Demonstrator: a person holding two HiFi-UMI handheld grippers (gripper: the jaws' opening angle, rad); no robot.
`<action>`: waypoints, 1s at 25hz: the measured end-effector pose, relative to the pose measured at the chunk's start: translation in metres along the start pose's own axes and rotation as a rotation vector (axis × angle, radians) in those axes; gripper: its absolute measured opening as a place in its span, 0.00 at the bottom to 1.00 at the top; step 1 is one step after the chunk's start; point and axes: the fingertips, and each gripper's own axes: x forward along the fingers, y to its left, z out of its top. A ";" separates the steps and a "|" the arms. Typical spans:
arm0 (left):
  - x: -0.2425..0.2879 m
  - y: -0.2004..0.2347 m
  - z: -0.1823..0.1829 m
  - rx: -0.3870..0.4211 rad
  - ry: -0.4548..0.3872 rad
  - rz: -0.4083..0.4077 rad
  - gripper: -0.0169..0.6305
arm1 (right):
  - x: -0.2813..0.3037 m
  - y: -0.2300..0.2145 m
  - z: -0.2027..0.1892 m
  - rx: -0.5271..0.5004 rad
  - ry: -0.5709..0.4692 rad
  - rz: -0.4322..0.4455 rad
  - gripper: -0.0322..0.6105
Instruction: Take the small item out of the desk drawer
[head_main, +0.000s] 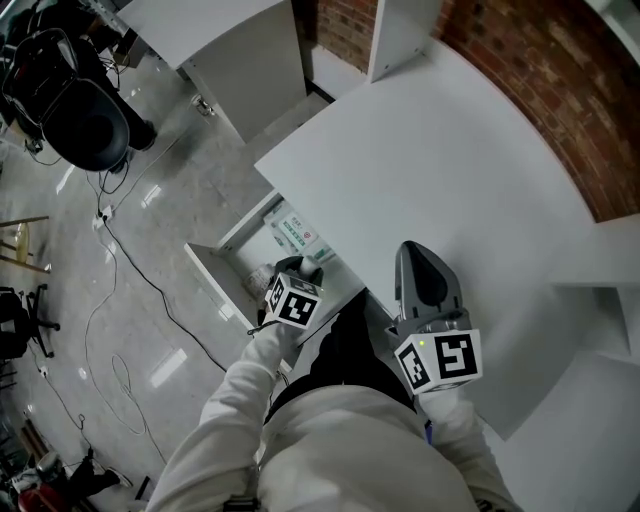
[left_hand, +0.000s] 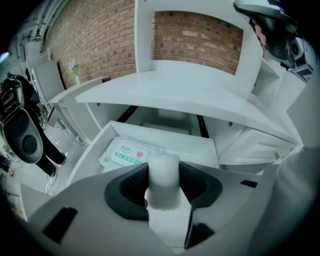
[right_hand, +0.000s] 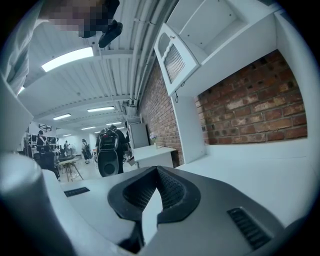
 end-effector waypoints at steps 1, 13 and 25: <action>-0.007 0.002 0.005 -0.004 -0.022 0.007 0.32 | -0.001 0.003 0.001 -0.002 -0.003 0.004 0.09; -0.082 0.017 0.064 -0.020 -0.282 0.073 0.32 | -0.014 0.029 0.007 -0.006 -0.029 0.018 0.09; -0.156 0.025 0.116 0.006 -0.477 0.126 0.32 | -0.022 0.046 0.010 -0.021 -0.040 0.040 0.09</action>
